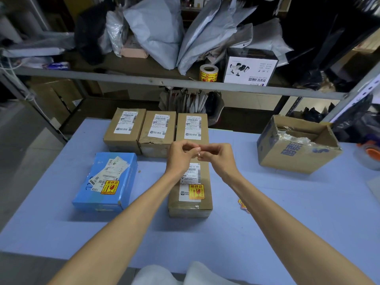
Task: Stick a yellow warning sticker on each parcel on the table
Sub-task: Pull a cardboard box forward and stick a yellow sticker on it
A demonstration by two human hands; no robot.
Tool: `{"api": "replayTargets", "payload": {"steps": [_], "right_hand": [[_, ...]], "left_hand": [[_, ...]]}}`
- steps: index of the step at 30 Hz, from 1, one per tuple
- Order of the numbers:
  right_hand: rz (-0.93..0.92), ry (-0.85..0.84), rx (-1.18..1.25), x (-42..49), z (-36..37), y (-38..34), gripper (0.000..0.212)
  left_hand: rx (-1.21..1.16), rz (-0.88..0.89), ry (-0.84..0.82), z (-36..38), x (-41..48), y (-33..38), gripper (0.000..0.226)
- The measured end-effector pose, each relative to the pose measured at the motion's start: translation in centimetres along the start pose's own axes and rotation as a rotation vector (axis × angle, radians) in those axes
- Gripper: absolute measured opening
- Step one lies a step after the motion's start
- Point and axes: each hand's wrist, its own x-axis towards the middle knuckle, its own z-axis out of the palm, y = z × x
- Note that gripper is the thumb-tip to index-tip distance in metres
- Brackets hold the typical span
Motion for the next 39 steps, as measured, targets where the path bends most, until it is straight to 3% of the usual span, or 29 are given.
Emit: {"api": "replayTargets", "payload": {"steps": [5,14,17,20,23,26,30,34,39], "right_hand": [[-0.131,0.009,-0.314,0.2,-0.5,0.1,0.013],[-0.22,0.051,-0.592,0.6,-0.6,1.3,0.012],[-0.169,0.099,-0.455,0.3,-0.8,1.1,0.012],[-0.008,0.132,-0.116,0.4,-1.8,0.8,0.015],[0.139,0.252,0.136,1.0,-3.8,0.8,0.009],[0.179,0.297,0.132,1.5,-6.5,1.1,0.002],[0.186,0.375,-0.028,3.0,-11.7,1.1,0.011],[0.156,0.499,-0.32,5.7,-19.3,0.4,0.02],[0.179,0.582,-0.476,9.5,-28.1,-0.3,0.028]], "left_hand": [[-0.251,-0.239,-0.036,0.2,0.3,-0.1,0.013],[-0.32,-0.292,-0.062,0.9,0.2,-0.2,0.011],[-0.261,-0.283,-0.037,1.5,0.6,-0.2,0.011],[-0.19,-0.226,-0.034,2.5,1.3,0.3,0.011],[-0.092,-0.156,-0.103,4.5,1.6,1.0,0.008],[0.027,-0.096,-0.151,7.1,2.4,1.6,0.01],[0.234,0.018,-0.33,10.9,5.0,3.5,0.016],[0.656,0.199,-0.486,14.8,8.7,6.6,0.03],[0.982,0.342,-0.556,18.6,12.4,10.1,0.033]]}}
